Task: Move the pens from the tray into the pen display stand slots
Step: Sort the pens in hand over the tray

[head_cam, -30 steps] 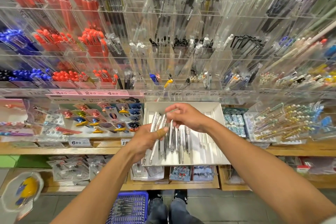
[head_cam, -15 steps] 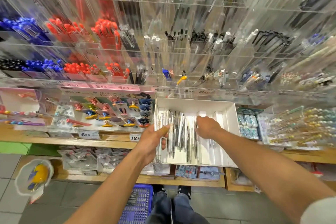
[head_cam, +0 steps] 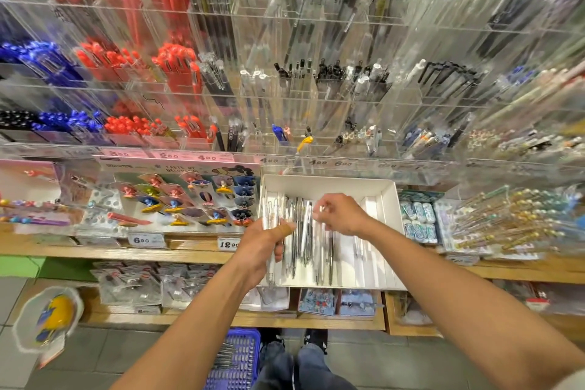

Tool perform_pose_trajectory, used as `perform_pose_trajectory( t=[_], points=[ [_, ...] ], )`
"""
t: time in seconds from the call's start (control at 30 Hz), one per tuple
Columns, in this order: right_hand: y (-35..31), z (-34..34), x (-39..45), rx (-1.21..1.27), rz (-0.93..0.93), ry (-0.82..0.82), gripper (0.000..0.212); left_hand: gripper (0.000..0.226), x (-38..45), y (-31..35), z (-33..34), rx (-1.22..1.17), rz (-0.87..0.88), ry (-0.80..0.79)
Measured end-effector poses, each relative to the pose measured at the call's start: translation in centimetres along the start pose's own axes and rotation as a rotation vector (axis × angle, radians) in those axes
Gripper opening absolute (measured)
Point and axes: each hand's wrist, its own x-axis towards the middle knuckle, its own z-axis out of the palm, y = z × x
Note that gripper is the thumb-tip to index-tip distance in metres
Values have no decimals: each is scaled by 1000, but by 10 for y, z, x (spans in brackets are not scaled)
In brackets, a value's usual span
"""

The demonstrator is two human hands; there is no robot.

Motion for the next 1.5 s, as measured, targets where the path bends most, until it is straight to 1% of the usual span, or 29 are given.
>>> perform_pose_trajectory(
  t=[0.03,0.1,0.2,0.27,0.33,0.37,0.4,0.43,0.47,0.5,0.53,0.6,0.67,0.77,0.87,0.93,1.03,1.1,1.13,1.17,1.23,1.3,1.37,1.43,1.5],
  points=[
    [-12,-6,-5,139,-48,-29,9,23,0,2,2,20,17,-3],
    [-33,-14,-12,369,-139,-130,6,37,-2,5,7,74,47,2],
    [-52,-12,-15,564,-182,-222,8,58,-7,10,13,177,86,-25],
    [-53,-7,-11,651,-168,-226,13,60,-8,10,13,182,95,-18],
    [-44,0,-3,709,-111,-180,17,52,-7,9,10,133,82,32],
    [-36,5,3,685,-58,-110,15,47,-6,7,7,84,72,53],
    [-25,12,9,603,14,-12,12,42,-6,6,4,26,59,65],
    [-13,21,15,467,100,89,12,36,-6,4,1,-25,42,66],
    [-1,31,21,302,184,160,16,31,-7,3,-2,-63,22,52],
    [9,42,26,136,250,177,20,26,-8,2,-5,-90,4,26],
    [16,53,29,-5,291,160,23,20,-11,1,-8,-112,-8,-3],
    [25,72,34,-154,319,164,31,14,-16,0,-11,-136,-21,-41],
    [26,84,40,-184,317,215,33,13,-17,-2,-15,-134,-26,-29],
    [24,95,44,-201,327,280,29,13,-16,-6,-18,-143,-49,12],
    [23,89,42,-237,320,258,28,15,-15,-8,-22,-160,-56,39],
    [21,80,37,-227,314,216,32,14,-14,-10,-23,-159,-51,46],
    [17,64,20,-50,234,119,36,15,-14,-11,-23,-169,-52,48],
    [7,55,0,165,152,90,25,20,-14,-8,-20,-155,-47,57],
    [-1,52,-11,268,107,59,17,22,-13,-8,-18,-152,-44,71],
    [-10,50,-22,359,57,18,14,23,-12,-7,-16,-157,-39,84],
    [-25,53,-40,482,-54,-70,23,25,-12,-6,-12,-160,-22,101],
    [-36,60,-51,527,-136,-128,24,35,-14,-3,-8,-137,-2,74],
    [-41,68,-54,541,-154,-140,24,42,-14,-1,-8,-103,8,31],
    [-41,70,-51,569,-155,-155,24,41,-15,0,-11,-83,-5,35],
    [-38,67,-43,632,-115,-190,19,38,-16,-1,-16,-133,-35,52]
  ],
)
